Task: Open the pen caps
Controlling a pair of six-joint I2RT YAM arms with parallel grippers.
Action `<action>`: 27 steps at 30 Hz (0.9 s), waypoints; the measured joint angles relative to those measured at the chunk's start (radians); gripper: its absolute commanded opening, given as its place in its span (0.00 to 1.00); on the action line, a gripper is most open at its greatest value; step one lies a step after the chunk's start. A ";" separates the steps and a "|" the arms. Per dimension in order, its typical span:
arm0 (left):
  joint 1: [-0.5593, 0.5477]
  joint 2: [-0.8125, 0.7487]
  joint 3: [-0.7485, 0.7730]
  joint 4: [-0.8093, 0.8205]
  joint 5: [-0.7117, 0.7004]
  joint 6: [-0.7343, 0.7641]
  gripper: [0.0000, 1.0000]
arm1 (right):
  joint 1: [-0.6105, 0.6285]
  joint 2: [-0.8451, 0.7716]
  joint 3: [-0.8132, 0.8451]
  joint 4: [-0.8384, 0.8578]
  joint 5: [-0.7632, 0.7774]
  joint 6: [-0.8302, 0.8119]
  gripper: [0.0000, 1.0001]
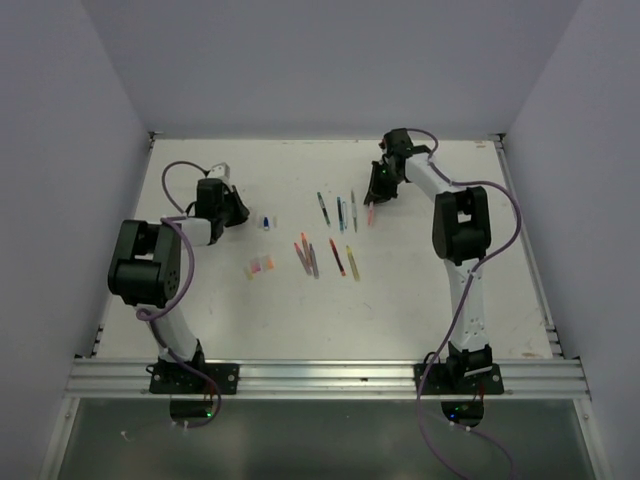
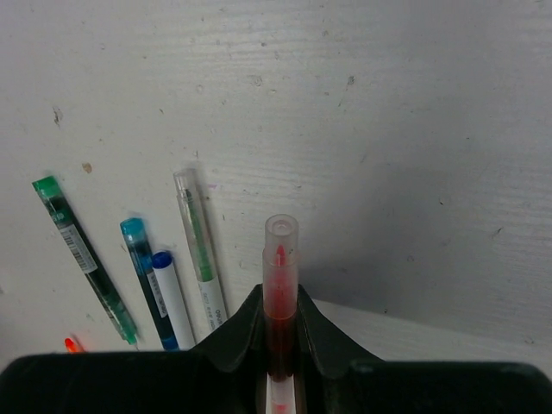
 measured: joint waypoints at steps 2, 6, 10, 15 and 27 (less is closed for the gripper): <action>0.000 0.011 0.002 -0.003 0.020 -0.008 0.23 | 0.005 0.006 0.002 -0.001 0.002 -0.003 0.17; 0.000 0.023 0.002 -0.008 0.047 -0.020 0.23 | 0.013 0.007 0.002 0.000 0.003 -0.006 0.19; 0.000 0.024 0.000 -0.006 0.060 -0.038 0.26 | 0.018 0.008 0.004 0.000 0.003 -0.009 0.23; 0.008 0.008 -0.015 -0.001 0.063 -0.048 0.38 | 0.019 0.029 0.048 -0.014 0.003 -0.013 0.35; 0.013 -0.177 -0.128 0.024 0.102 -0.132 0.51 | 0.031 0.010 0.039 -0.012 0.041 -0.028 0.62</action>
